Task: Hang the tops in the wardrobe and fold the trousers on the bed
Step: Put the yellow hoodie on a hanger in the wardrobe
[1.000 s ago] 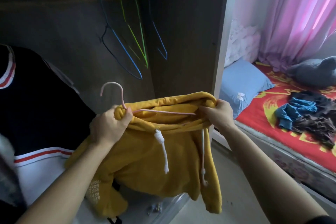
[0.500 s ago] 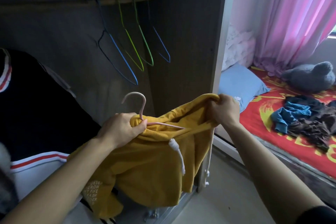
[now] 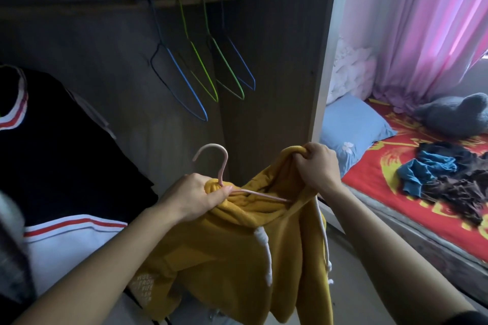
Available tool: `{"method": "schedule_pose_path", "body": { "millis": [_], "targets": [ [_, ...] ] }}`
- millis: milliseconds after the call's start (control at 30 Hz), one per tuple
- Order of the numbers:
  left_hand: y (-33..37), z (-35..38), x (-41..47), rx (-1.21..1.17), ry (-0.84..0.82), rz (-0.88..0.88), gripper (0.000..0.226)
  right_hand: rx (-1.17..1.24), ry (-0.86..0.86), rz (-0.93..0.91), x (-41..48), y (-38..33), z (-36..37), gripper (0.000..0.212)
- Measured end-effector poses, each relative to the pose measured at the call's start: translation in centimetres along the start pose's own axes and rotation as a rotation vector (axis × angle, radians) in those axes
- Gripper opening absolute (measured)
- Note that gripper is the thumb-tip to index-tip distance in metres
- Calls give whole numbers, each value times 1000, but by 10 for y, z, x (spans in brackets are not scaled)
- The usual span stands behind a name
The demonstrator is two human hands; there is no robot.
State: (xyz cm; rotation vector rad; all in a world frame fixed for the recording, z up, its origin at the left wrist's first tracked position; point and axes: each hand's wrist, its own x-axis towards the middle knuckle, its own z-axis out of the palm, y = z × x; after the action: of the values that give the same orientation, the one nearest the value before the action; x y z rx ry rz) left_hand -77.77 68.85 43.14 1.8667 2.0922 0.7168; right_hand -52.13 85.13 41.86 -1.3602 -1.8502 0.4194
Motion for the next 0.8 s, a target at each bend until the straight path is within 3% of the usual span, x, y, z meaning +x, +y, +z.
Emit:
{"method": "schedule_pose_path", "body": {
  "millis": [167, 367, 600, 733, 800],
  "targets": [
    [-13, -34, 3, -168, -54, -111, 63, -17, 22, 48, 6, 20, -21, 18],
    [2, -15, 11, -284, -198, -99, 51, 63, 49, -37, 5, -14, -19, 20],
    [-16, -18, -4, -627, -254, -133, 53, 112, 111, -4, 9, -7, -37, 22],
    [-19, -28, 4, -586, -193, -113, 50, 60, 105, -1, 11, -9, -42, 23],
    [-12, -24, 10, -451, -181, -97, 42, 57, 100, -18, 12, -14, -44, 23]
  ]
}}
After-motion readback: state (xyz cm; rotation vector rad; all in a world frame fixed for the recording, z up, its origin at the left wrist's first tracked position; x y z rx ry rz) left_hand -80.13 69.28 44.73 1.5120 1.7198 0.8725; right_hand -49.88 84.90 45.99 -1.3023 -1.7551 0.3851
